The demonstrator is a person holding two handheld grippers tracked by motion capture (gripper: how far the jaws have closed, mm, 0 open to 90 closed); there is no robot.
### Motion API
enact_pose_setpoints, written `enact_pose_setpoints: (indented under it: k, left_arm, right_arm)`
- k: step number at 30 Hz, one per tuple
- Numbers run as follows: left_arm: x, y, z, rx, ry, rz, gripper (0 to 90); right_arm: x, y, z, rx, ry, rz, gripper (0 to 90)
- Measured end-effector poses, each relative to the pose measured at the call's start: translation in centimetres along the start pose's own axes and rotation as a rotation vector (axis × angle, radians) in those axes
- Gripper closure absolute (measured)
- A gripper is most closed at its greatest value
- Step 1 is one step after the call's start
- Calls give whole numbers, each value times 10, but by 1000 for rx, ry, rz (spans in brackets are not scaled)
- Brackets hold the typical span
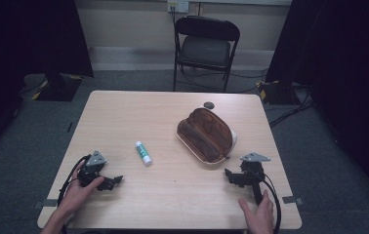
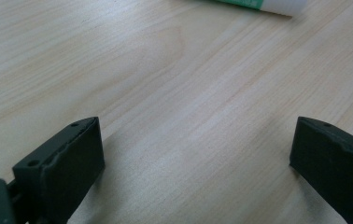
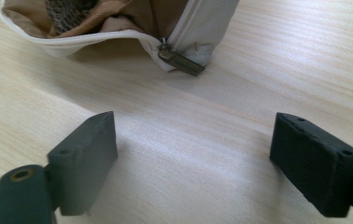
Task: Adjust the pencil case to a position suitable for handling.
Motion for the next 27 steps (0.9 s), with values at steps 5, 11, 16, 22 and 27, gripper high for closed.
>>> enact_pose_setpoints:
  k: [5,11,16,22,27]
  left_arm:
    - [-1,0,1,-3,-1,4,12]
    - [-1,0,1,-3,1,3,12]
    - [-1,0,1,-1,6,3,12]
    - [-1,0,0,6,10,2,12]
    - [0,0,0,6,10,2,12]
  right_arm:
    - [0,0,0,-1,-1,0,136]
    - [0,0,0,-4,-2,2,136]
    - [0,-1,-1,-20,-20,9,115]
    - [5,-4,0,-11,-18,40,120]
    - [12,-4,5,-14,41,47,170]
Point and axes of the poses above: each handheld gripper's, and its own axes: x roughly backward along the jaws, y roughly out of its top, z roughly to its left, the point moved 6 cm from there along -x, roughly forward along the jaws, and after that the axes turned 11 degrees about -y, right-handed, at the moved point
